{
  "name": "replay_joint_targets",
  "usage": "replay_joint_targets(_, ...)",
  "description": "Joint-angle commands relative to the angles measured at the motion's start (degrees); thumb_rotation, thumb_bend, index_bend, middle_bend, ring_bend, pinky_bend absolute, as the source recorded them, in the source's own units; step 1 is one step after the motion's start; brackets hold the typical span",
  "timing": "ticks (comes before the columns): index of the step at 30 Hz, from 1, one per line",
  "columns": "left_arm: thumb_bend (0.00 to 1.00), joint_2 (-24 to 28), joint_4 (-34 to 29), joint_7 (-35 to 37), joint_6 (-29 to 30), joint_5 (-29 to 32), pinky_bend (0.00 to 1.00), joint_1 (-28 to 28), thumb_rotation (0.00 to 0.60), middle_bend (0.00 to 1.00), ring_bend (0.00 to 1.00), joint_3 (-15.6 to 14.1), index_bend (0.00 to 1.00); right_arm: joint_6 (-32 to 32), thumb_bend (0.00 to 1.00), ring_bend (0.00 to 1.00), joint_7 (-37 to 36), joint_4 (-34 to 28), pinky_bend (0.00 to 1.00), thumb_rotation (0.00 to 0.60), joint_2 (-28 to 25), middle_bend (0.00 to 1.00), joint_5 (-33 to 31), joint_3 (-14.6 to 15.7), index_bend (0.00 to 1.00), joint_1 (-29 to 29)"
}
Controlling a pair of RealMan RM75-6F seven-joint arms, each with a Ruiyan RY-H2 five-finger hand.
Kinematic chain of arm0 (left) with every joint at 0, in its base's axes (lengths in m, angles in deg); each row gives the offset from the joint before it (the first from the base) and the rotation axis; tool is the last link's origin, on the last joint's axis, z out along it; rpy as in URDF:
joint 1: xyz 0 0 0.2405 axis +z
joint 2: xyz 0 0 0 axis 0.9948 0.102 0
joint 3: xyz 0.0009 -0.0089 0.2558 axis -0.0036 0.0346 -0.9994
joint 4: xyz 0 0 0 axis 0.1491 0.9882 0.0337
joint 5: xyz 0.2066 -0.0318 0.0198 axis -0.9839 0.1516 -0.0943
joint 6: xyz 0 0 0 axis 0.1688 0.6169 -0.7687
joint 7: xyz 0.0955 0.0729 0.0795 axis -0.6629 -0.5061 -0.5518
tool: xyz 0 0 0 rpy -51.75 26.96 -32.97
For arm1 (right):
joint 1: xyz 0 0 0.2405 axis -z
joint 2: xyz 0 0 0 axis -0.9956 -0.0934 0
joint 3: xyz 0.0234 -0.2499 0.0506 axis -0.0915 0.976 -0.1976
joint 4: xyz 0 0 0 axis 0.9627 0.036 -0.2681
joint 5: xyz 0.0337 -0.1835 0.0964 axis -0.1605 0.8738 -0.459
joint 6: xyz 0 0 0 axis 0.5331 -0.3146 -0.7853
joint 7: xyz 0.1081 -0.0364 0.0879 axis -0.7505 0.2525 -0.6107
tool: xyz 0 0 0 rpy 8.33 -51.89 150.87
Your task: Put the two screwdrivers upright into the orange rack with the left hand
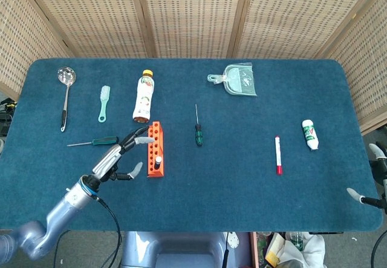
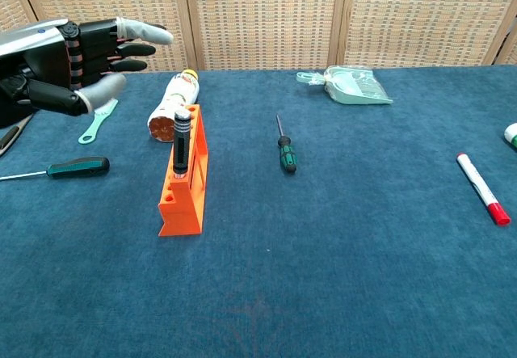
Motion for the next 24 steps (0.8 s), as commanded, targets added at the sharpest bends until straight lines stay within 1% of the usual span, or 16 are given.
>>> replay_joint_targets(1,1.00,7.84,-7.65,-14.06,-4.35,0.43,0.00,-1.36,0.600,0.00,0.00,0.00,0.28,-0.07,0.00,0.00,0.07,-0.02,0.00,0.600,0.02,0.00,-0.01,0.01,0.00,-0.03)
replay_joint_targets(4,1.00,10.50,-12.32,-19.79,-6.36,2.14,0.00,-1.94,0.600,0.00,0.00,0.61,0.33,-0.07,0.00,0.00,0.35,-0.11,0.00,0.600,0.08,0.00,0.02,0.03,0.00,-0.08)
replay_joint_targets(7,1.00,11.87,-14.89,-23.99,-8.74,4.10,0.00,-2.80,0.600,0.00,0.00,1.17,0.37,-0.09,0.00,0.00,0.61,-0.21,0.00,0.600,0.14,0.00,0.07,0.07,0.00,-0.10)
replay_joint_targets(9,1.00,12.28,-16.16,-25.91,-10.41,5.69,0.00,-3.42,0.600,0.00,0.00,1.55,0.38,-0.08,0.00,0.00,0.71,-0.23,0.00,0.600,0.17,0.00,0.03,0.08,0.00,-0.09)
replay_joint_targets(13,1.00,12.65,-17.28,-27.94,-12.68,7.88,0.00,-4.38,0.600,0.00,0.00,2.21,0.40,-0.05,0.00,0.00,0.71,-0.20,0.00,0.600,0.17,0.00,-0.15,-0.01,0.00,-0.08)
replay_joint_targets(19,1.00,12.45,-17.43,-31.37,-14.16,11.43,0.00,-5.20,0.600,0.00,0.00,3.64,0.42,-0.17,0.00,0.00,0.60,-0.12,0.00,0.600,0.15,0.00,-0.25,-0.06,0.00,-0.13)
replay_joint_targets(24,1.00,11.60,-17.25,-32.53,-14.67,13.29,0.00,-5.70,0.600,0.00,0.00,4.67,0.42,-0.22,0.00,0.00,0.64,-0.12,0.00,0.600,0.15,0.00,-0.26,-0.06,0.00,-0.16)
